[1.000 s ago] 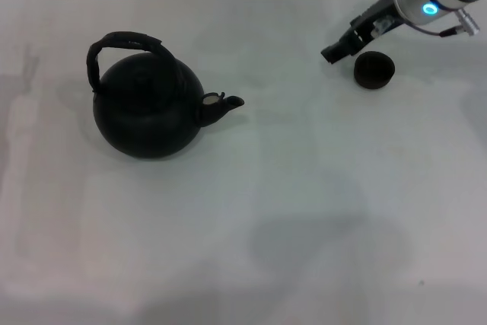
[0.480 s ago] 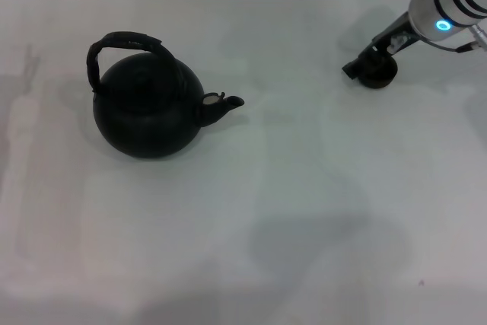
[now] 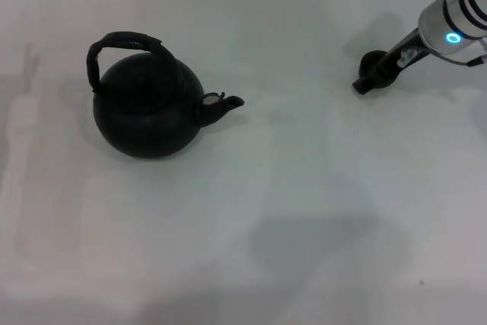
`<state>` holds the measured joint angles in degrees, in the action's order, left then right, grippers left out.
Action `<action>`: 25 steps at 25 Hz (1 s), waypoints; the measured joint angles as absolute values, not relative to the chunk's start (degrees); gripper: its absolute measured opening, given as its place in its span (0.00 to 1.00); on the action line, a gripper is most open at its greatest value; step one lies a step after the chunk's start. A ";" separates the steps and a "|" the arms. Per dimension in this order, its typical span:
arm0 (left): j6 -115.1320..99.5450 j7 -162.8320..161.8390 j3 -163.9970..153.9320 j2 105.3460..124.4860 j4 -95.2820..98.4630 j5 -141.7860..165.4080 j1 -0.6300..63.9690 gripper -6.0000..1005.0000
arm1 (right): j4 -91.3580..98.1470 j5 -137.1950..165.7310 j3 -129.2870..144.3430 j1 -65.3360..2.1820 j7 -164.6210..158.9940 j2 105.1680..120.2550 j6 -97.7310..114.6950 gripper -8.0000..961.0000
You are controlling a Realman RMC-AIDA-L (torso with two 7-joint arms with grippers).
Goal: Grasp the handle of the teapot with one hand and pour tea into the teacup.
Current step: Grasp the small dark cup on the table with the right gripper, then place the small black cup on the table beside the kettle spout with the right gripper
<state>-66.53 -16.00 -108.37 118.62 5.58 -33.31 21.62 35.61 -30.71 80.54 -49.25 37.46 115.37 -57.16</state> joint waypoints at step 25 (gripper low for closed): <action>-66.61 -16.09 -108.34 118.62 5.63 -33.31 21.88 0.84 | 57.46 -36.88 89.88 -44.54 38.63 115.82 -72.17 0.76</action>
